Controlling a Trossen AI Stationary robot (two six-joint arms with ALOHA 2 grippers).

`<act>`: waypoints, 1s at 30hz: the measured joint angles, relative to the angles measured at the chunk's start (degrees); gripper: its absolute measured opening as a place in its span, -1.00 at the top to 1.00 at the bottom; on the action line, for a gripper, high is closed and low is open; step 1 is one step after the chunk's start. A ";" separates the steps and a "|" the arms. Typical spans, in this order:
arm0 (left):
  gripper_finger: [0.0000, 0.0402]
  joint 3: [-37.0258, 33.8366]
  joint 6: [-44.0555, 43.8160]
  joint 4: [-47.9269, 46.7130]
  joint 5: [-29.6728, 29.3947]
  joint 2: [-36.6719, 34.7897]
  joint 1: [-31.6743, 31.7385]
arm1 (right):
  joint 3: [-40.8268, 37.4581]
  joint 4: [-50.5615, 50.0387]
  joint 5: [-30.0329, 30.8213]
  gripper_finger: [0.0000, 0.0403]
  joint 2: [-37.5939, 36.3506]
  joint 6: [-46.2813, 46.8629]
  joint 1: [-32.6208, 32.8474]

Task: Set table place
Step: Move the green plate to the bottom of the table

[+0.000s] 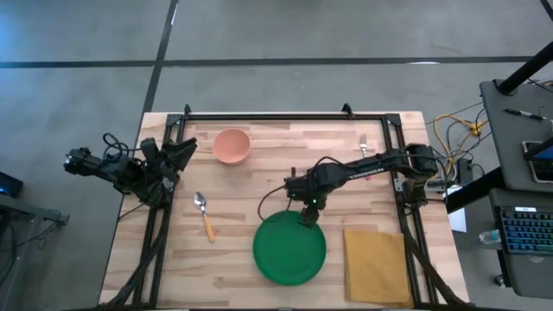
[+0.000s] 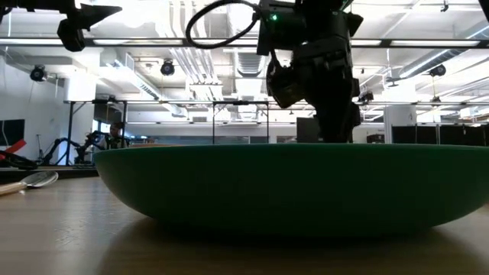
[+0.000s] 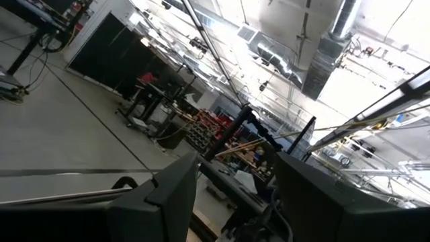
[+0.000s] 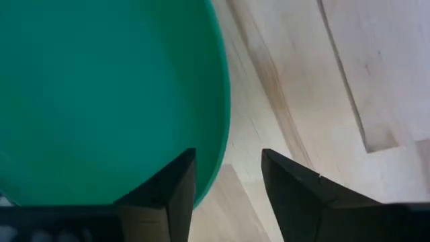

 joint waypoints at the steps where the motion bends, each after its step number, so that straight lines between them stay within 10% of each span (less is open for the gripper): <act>1: 0.08 0.00 0.00 0.00 0.00 0.00 0.00 | -0.27 0.60 -0.42 0.23 0.00 0.52 0.00; 30: 0.08 0.00 0.02 0.04 3.63 0.00 -0.04 | -1.32 11.12 -1.37 0.40 1.74 8.27 1.25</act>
